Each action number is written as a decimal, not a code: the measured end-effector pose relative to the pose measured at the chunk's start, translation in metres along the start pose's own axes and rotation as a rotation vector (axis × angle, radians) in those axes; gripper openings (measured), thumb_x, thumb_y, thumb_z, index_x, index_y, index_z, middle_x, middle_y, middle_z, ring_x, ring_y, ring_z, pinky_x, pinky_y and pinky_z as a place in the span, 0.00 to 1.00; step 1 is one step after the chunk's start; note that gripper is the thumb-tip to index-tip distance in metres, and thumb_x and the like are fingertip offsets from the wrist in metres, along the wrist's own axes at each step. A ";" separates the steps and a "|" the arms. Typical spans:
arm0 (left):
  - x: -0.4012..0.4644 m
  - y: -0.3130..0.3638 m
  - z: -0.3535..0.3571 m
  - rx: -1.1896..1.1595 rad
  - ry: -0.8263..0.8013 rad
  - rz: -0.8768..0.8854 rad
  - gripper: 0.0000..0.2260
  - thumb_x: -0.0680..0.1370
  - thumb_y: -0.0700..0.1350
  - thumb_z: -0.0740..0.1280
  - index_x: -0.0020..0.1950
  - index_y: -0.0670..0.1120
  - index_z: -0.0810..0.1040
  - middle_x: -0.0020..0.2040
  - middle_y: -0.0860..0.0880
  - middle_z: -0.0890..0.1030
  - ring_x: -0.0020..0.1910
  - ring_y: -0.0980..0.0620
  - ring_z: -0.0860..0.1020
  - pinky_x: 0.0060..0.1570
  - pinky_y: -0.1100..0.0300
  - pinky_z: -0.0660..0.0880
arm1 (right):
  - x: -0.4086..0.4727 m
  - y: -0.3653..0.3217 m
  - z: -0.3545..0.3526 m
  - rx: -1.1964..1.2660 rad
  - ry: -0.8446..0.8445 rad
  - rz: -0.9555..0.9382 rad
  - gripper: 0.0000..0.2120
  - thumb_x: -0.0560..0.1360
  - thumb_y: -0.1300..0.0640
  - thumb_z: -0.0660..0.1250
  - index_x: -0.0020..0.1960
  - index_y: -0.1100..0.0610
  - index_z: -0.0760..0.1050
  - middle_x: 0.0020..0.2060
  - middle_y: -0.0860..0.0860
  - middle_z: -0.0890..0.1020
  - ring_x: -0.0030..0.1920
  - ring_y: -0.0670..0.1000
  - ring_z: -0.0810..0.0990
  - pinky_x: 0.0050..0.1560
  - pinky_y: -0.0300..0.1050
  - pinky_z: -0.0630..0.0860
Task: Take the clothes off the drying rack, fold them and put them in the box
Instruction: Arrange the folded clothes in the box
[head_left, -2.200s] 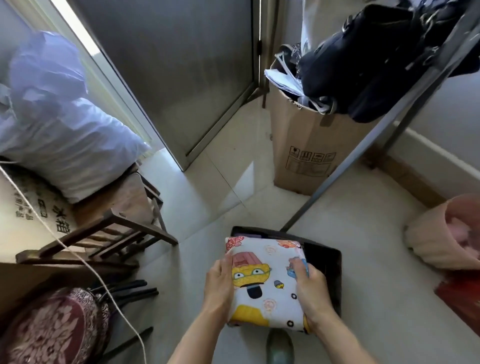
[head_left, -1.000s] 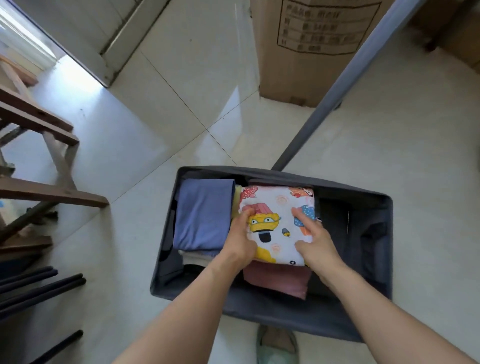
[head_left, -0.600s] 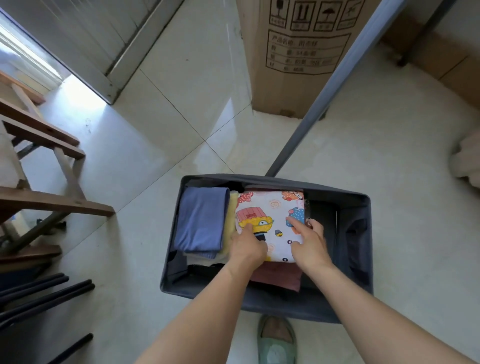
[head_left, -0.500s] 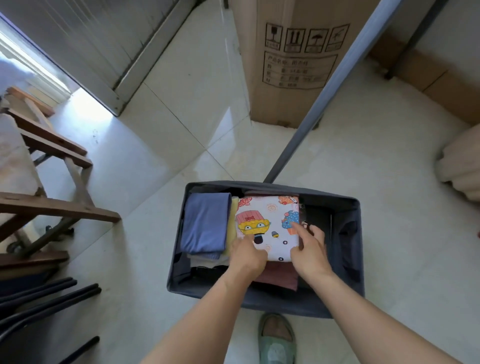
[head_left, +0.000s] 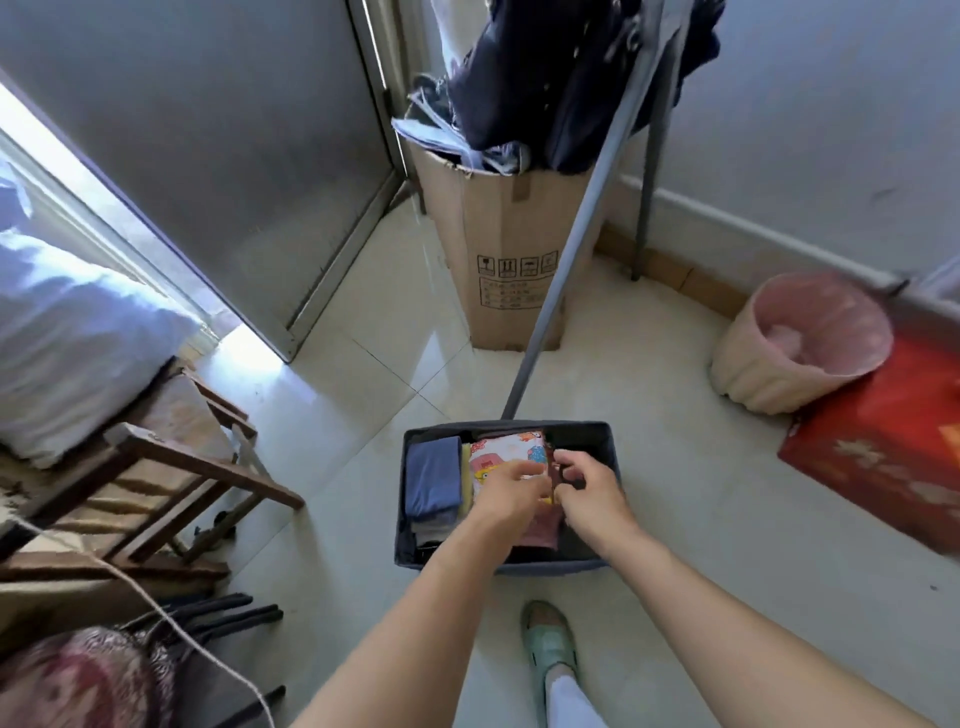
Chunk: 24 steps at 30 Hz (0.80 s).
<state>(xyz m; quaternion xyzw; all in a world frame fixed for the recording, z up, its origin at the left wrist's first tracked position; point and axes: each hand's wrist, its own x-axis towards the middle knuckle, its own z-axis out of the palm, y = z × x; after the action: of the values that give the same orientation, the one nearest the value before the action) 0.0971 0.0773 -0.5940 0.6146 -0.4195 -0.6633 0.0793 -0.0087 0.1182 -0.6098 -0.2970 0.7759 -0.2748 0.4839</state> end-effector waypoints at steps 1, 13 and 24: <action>-0.025 0.008 0.004 -0.014 -0.005 0.030 0.08 0.80 0.38 0.63 0.57 0.46 0.78 0.42 0.48 0.81 0.36 0.54 0.81 0.31 0.65 0.74 | -0.022 -0.008 -0.011 0.047 -0.001 -0.009 0.19 0.76 0.67 0.59 0.62 0.53 0.76 0.54 0.53 0.79 0.52 0.54 0.78 0.52 0.48 0.76; -0.228 0.058 0.123 0.046 -0.188 0.249 0.09 0.80 0.36 0.63 0.59 0.41 0.77 0.39 0.43 0.82 0.32 0.49 0.81 0.42 0.53 0.79 | -0.243 -0.013 -0.173 0.276 0.097 -0.090 0.13 0.79 0.69 0.56 0.53 0.58 0.77 0.44 0.59 0.83 0.38 0.52 0.81 0.29 0.35 0.72; -0.405 0.068 0.376 0.248 -0.530 0.422 0.08 0.81 0.41 0.62 0.58 0.47 0.76 0.40 0.47 0.81 0.36 0.51 0.81 0.35 0.60 0.75 | -0.442 0.096 -0.401 0.281 0.437 -0.084 0.11 0.80 0.62 0.59 0.49 0.52 0.79 0.43 0.53 0.84 0.43 0.52 0.83 0.35 0.40 0.75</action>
<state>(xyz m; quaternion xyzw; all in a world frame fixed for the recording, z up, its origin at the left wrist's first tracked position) -0.1689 0.4584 -0.2862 0.3263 -0.6205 -0.7126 0.0279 -0.2365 0.5595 -0.2658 -0.1924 0.8032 -0.4575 0.3295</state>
